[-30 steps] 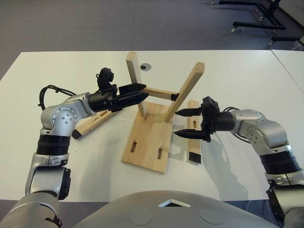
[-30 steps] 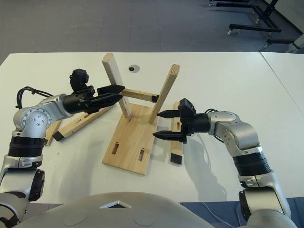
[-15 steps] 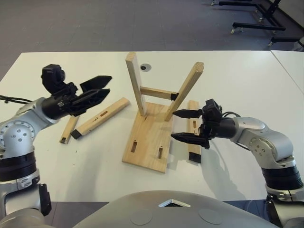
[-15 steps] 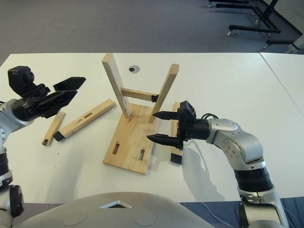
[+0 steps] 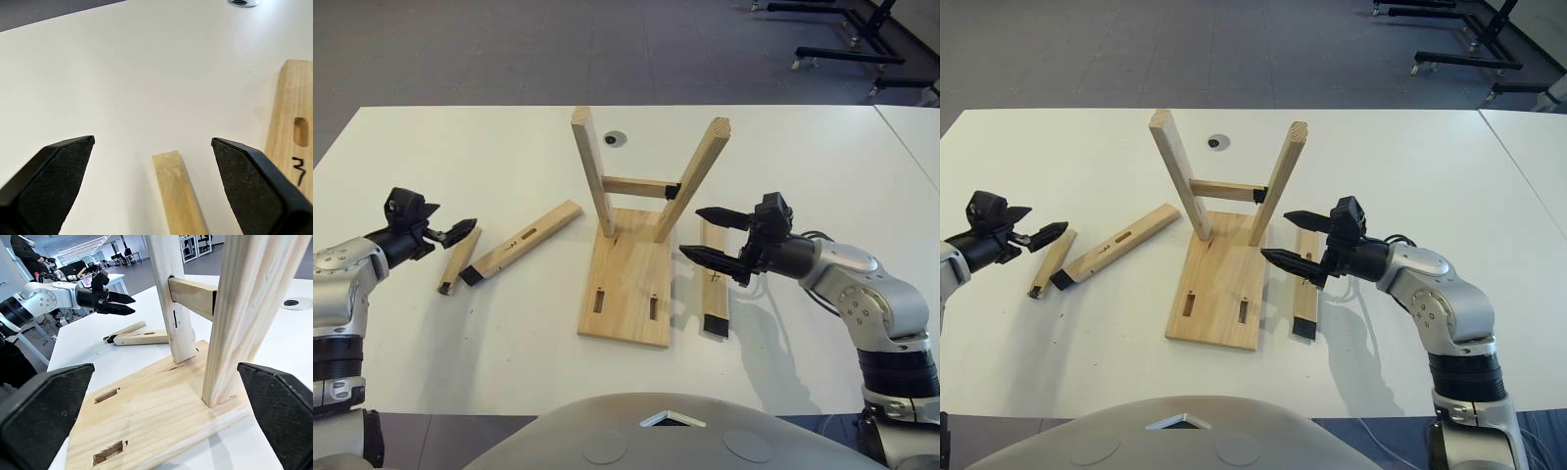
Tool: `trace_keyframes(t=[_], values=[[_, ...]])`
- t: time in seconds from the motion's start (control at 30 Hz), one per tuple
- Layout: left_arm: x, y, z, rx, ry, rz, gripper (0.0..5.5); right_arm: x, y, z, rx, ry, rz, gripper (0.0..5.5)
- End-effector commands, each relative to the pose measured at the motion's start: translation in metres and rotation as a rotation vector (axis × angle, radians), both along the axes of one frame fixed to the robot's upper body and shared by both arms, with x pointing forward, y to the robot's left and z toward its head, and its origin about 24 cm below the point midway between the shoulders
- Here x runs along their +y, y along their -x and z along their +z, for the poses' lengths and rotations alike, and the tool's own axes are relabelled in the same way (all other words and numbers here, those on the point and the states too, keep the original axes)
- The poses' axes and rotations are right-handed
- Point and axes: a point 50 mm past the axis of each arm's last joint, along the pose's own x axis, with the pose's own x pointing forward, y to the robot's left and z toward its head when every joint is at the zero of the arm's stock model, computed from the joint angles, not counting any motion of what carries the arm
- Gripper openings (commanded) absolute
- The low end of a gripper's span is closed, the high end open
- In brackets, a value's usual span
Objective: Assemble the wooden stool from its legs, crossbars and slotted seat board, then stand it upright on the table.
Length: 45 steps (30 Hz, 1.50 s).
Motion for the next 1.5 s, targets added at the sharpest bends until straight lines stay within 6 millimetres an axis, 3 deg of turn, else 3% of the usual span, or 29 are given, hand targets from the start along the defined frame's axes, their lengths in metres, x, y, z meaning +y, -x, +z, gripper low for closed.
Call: trace_keyframes(t=[0.03, 0.13, 0.3, 0.53, 0.77, 0.97, 1.43, 1.5], values=[[-0.015, 0.016, -0.005, 0.039, -0.062, -0.002, 4.39, -0.008, 0.024, 0.012, -0.031, -0.007, -0.076, 5.4], [-0.026, 0.024, -0.025, 0.117, -0.063, -0.008, 4.39, -0.01, 0.031, 0.015, -0.031, -0.022, -0.119, 5.4], [-0.017, 0.035, -0.042, 0.218, -0.105, 0.037, 4.39, -0.004, 0.031, 0.024, -0.052, -0.034, -0.104, 5.4], [-0.008, 0.032, -0.041, 0.231, -0.028, 0.058, 4.39, 0.001, 0.037, 0.021, -0.031, -0.045, -0.096, 5.4], [-0.014, 0.051, -0.045, 0.347, -0.013, -0.067, 4.39, 0.0, 0.037, 0.021, -0.03, -0.041, -0.105, 5.4], [-0.023, 0.068, -0.054, 0.415, 0.044, -0.091, 3.43, -0.001, 0.039, 0.019, -0.024, -0.027, -0.113, 5.4], [-0.021, 0.061, -0.062, 0.412, 0.016, -0.096, 1.29, 0.001, 0.036, 0.017, -0.039, -0.022, -0.122, 5.4], [-0.023, 0.058, -0.062, 0.408, 0.019, -0.103, 1.28, 0.001, 0.035, 0.018, -0.044, -0.028, -0.126, 5.4]])
